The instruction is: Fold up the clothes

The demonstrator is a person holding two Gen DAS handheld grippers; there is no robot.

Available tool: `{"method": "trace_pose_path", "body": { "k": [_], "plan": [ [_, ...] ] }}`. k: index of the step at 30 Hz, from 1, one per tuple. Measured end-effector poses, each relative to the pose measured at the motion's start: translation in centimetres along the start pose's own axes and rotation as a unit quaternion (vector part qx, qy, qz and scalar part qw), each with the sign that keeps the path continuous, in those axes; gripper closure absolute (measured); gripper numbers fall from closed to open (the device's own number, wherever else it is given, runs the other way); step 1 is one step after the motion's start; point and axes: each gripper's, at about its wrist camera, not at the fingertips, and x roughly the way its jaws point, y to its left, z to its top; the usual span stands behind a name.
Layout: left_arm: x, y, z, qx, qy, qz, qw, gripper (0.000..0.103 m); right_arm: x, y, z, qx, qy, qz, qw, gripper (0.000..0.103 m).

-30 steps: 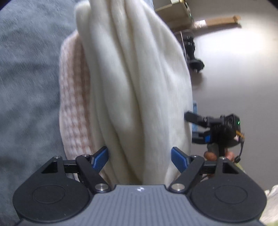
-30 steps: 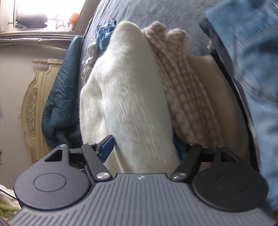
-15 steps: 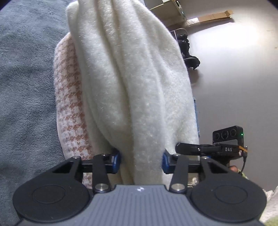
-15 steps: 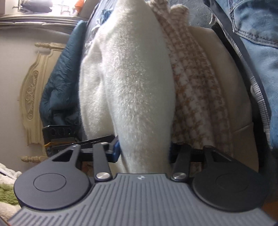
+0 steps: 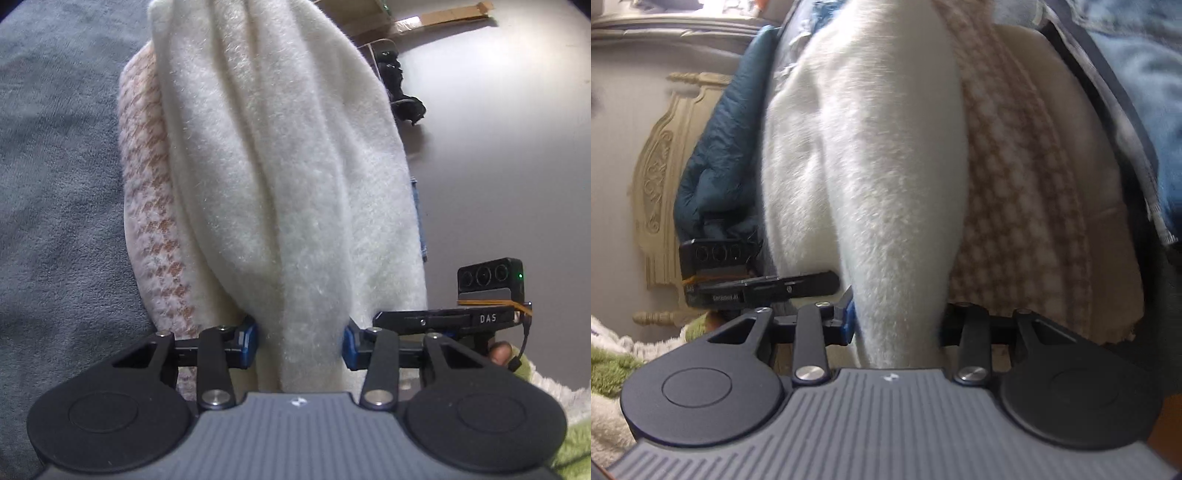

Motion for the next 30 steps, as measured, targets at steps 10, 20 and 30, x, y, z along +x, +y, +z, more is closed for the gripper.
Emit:
{"method": "trace_pose_path", "body": {
  "k": [10,20,30],
  "plan": [
    [0.8,1.9,-1.0,0.008,0.019,0.010,0.9997,0.050,1.0,-1.0,0.1,-0.011,0.015,-0.049,0.999,0.038],
    [-8.7,-1.3,2.0,0.038,-0.072,0.069,0.9943,0.046,-6.4,3.0,-0.1,-0.034,-0.064,-0.156,0.985,0.034],
    [-9.4,-5.5,6.6,0.057,-0.144,0.079,0.9847,0.044,-5.2,4.8,3.8,-0.051,-0.122,-0.106,0.986,0.034]
  ]
}}
